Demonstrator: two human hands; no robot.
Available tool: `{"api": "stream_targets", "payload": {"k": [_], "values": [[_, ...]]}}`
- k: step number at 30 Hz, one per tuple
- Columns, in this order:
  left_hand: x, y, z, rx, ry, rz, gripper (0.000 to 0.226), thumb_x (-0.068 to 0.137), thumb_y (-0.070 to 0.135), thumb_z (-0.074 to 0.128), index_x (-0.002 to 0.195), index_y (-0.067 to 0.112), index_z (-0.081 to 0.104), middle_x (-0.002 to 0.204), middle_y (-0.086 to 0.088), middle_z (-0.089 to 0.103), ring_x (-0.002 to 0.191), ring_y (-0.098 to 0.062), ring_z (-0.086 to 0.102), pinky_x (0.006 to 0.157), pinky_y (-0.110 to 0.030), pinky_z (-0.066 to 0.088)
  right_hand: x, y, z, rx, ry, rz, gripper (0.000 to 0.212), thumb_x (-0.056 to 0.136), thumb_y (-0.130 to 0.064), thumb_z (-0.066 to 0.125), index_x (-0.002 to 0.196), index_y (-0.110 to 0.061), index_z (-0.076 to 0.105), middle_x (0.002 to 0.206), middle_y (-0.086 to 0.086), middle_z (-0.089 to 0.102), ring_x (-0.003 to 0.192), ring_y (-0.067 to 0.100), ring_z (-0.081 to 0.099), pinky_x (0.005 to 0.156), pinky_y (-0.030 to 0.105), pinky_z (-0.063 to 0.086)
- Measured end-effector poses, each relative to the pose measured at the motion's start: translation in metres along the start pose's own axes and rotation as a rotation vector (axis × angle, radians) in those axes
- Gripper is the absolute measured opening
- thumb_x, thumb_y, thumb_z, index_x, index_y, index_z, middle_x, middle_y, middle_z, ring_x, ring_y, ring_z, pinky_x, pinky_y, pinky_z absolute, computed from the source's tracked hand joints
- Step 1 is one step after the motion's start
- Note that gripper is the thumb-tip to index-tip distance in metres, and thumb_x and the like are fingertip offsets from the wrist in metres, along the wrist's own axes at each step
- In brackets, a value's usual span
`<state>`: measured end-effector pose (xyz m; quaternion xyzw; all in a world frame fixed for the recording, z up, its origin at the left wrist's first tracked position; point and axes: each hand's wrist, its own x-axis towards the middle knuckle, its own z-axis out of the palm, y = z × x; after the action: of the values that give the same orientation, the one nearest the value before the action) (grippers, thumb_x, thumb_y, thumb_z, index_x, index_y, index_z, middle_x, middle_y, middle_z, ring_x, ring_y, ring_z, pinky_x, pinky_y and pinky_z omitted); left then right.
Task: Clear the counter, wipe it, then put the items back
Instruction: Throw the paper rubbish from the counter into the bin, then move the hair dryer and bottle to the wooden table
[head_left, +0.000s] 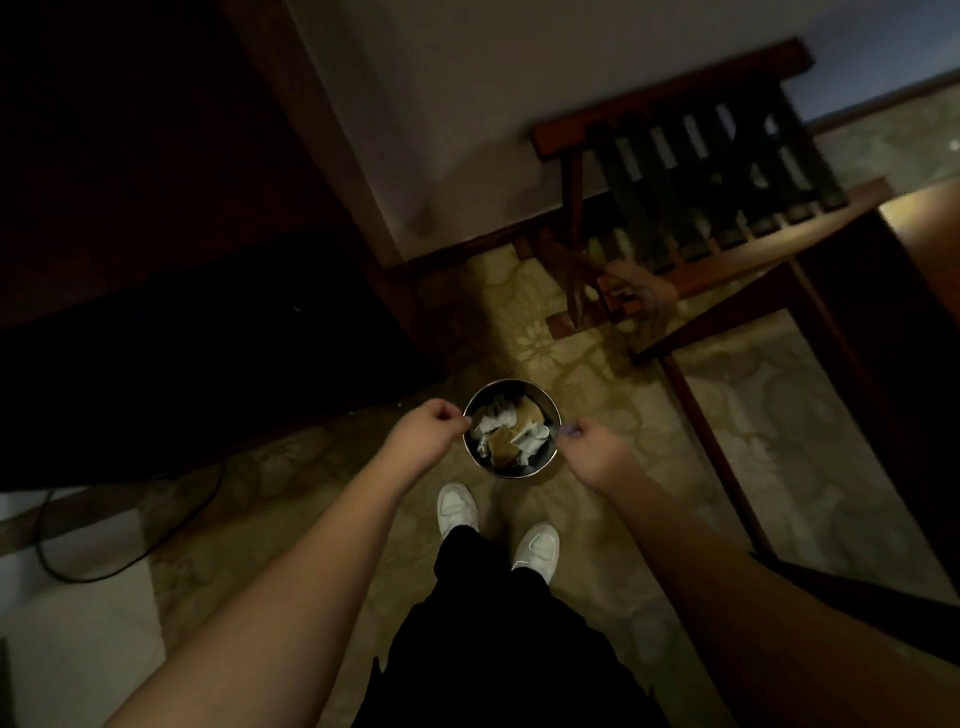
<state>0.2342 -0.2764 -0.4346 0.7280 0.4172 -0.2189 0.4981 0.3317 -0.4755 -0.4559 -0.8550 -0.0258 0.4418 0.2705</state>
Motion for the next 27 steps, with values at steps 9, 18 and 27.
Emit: {"api": "stream_targets", "payload": {"k": [9,18,27], "values": [[-0.126,0.035,-0.077,-0.009,0.22,0.166,0.017,0.092,0.038,0.06,0.106,0.029,0.063,0.09,0.007,0.065,0.081,-0.009,0.062,0.067,-0.024,0.05,-0.096,-0.106,-0.056,-0.346,0.025,-0.39,0.013,0.091,-0.033,0.053,0.078,-0.032,0.052,0.073,-0.009,0.059,0.064,0.006,0.055,0.05,0.024,0.035],[-0.251,0.042,-0.178,0.009,0.481,0.352,0.02,0.092,0.038,0.06,0.111,0.034,0.061,0.099,0.018,0.06,0.088,0.002,0.057,0.069,-0.018,0.048,-0.199,-0.215,-0.083,-0.578,0.1,-0.833,0.011,0.093,-0.041,0.05,0.099,-0.037,0.058,0.089,-0.018,0.059,0.072,-0.001,0.057,0.06,0.022,0.051],[-0.324,0.061,-0.301,-0.076,0.855,0.491,0.004,0.088,0.037,0.063,0.085,0.038,0.066,0.084,0.014,0.066,0.075,0.002,0.059,0.067,-0.022,0.043,-0.259,-0.344,-0.105,-0.444,0.16,-1.077,0.01,0.092,-0.041,0.053,0.09,-0.04,0.063,0.084,-0.019,0.064,0.076,-0.005,0.057,0.064,0.017,0.046]]}}
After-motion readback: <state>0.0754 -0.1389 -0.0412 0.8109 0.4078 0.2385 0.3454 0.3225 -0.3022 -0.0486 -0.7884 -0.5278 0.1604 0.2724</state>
